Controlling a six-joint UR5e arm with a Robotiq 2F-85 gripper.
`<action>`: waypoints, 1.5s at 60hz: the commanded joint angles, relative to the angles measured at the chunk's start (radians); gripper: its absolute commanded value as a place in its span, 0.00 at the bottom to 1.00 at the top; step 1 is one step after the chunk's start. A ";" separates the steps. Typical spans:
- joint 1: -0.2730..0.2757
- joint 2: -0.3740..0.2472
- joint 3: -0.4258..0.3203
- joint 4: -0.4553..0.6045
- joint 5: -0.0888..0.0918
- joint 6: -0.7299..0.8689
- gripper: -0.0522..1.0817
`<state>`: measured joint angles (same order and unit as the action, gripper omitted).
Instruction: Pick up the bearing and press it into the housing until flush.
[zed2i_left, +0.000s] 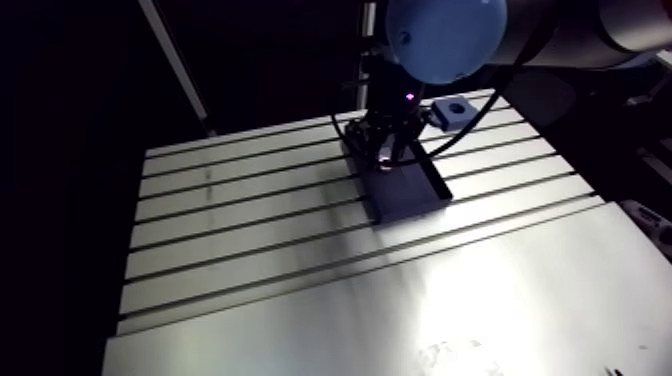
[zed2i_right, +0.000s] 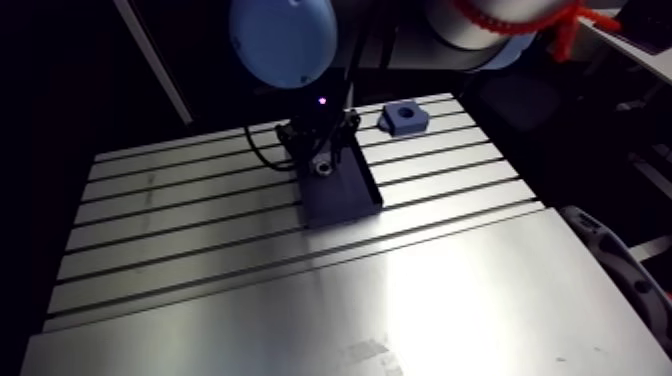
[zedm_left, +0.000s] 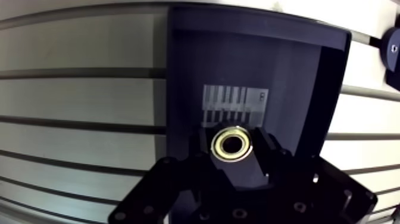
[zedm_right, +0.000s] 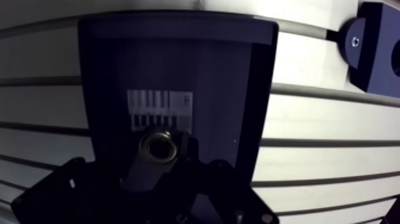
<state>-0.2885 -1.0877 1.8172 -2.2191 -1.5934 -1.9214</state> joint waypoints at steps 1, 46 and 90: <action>0.000 0.003 0.001 0.001 0.000 0.000 0.48; 0.000 -0.002 0.000 0.006 -0.001 -0.002 0.51; -0.003 -0.026 -0.003 0.021 -0.001 -0.004 0.52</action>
<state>-0.2903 -1.1007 1.8187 -2.2081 -1.5946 -1.9238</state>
